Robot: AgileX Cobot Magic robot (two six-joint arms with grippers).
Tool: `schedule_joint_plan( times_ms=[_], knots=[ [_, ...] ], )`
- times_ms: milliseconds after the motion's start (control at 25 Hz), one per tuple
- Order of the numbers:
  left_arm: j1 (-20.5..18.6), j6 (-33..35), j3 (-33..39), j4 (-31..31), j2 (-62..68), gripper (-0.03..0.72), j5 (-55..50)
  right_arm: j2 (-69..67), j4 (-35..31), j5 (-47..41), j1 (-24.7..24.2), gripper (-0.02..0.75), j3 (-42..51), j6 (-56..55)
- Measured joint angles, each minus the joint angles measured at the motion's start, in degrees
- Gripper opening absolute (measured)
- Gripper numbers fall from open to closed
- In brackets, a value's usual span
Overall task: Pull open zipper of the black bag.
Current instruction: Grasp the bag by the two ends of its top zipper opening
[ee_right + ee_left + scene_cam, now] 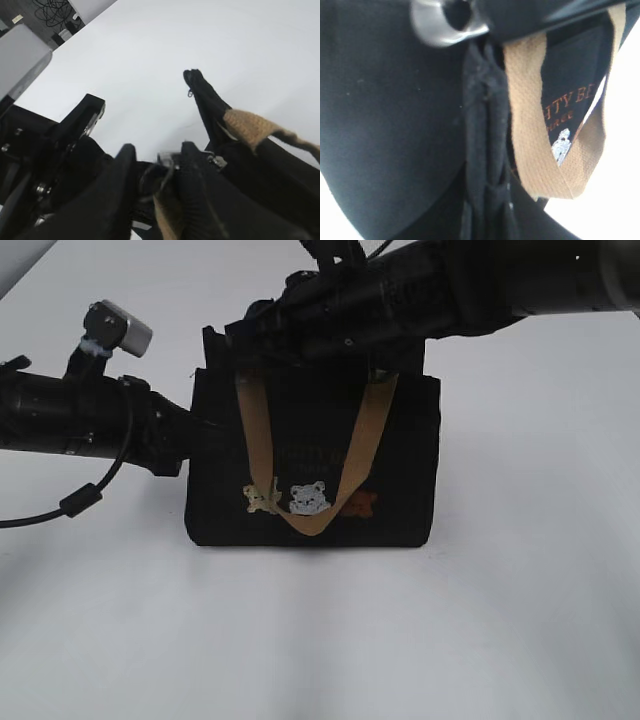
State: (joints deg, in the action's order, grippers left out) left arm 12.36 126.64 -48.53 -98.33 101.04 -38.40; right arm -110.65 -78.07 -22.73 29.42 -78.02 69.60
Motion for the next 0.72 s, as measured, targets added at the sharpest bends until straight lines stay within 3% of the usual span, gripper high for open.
schedule_joint_plan(
  times_ms=[80, 160, 400, 520, 720],
  knots=[
    [0.1, 0.0, 0.0, 0.0, 0.1, 0.055, 0.0, -0.4, 2.3, -2.0, -0.2, 0.061, -0.1, -4.3],
    [0.1, 0.0, 0.1, 0.1, 0.1, 0.055, 0.1, -0.3, 5.8, -4.4, -1.2, 0.009, -0.4, -10.4],
    [1.1, 0.3, -0.1, -0.6, 0.0, 0.055, -3.5, 4.1, 14.2, -15.0, -7.4, -0.001, -0.4, -23.5],
    [0.6, 0.2, 0.0, -0.5, 0.1, 0.055, -1.6, 7.3, 16.3, -14.1, -11.1, -0.001, -0.4, -23.7],
    [0.6, 0.2, 0.0, -0.4, 0.1, 0.055, -1.6, 8.7, 16.8, -14.9, -10.8, -0.001, -0.5, -16.8]
  ],
)
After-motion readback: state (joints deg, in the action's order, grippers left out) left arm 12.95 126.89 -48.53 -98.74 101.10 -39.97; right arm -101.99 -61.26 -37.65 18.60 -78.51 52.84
